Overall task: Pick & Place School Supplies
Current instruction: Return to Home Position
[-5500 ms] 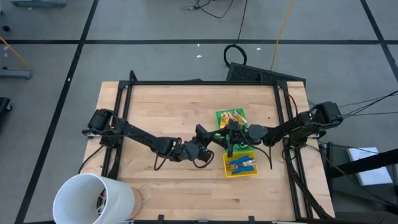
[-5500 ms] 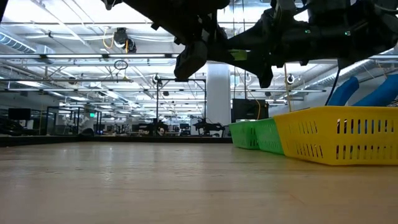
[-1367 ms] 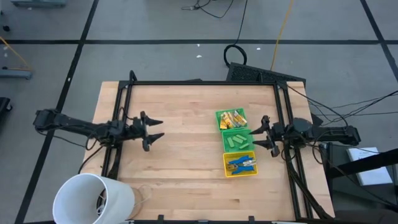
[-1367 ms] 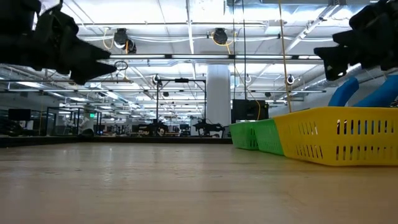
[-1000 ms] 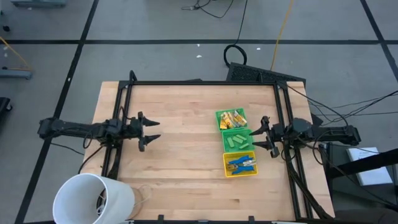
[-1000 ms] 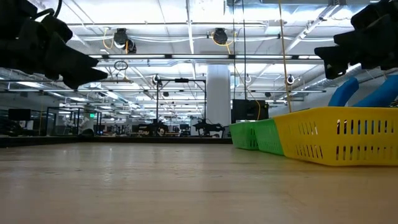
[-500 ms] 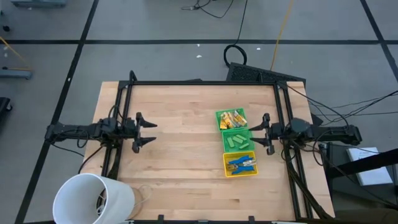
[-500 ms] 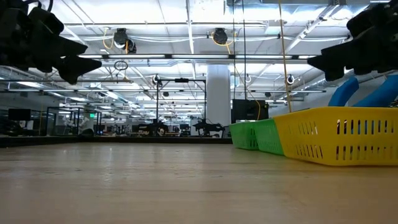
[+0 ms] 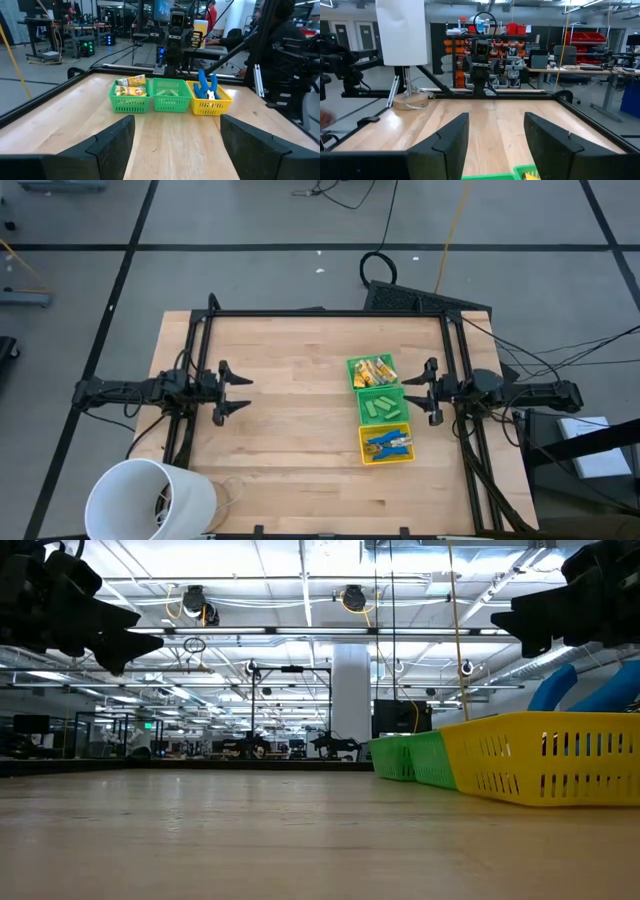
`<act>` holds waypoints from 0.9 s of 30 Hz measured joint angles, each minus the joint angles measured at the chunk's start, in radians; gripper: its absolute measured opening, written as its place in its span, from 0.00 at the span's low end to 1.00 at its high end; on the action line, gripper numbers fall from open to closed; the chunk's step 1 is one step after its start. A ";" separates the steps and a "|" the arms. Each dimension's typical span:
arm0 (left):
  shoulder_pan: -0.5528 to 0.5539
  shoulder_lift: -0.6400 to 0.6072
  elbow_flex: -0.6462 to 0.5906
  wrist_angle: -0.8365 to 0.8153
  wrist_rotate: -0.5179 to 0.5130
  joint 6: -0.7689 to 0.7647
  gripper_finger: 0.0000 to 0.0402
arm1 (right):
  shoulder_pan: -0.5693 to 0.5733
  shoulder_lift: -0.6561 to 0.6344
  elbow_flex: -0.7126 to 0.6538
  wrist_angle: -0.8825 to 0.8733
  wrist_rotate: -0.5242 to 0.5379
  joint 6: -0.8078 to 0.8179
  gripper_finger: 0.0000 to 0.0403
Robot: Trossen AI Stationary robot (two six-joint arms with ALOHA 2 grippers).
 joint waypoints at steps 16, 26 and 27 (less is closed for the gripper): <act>0.000 0.000 0.000 0.000 -0.001 0.017 0.74 | 0.000 0.000 0.000 0.008 0.000 0.000 0.45; 0.000 0.000 0.000 0.000 -0.001 0.017 0.74 | 0.000 0.000 0.000 0.009 0.000 0.000 0.45; 0.000 0.000 0.000 0.000 -0.001 0.017 0.74 | 0.000 0.000 0.000 0.009 0.000 0.000 0.45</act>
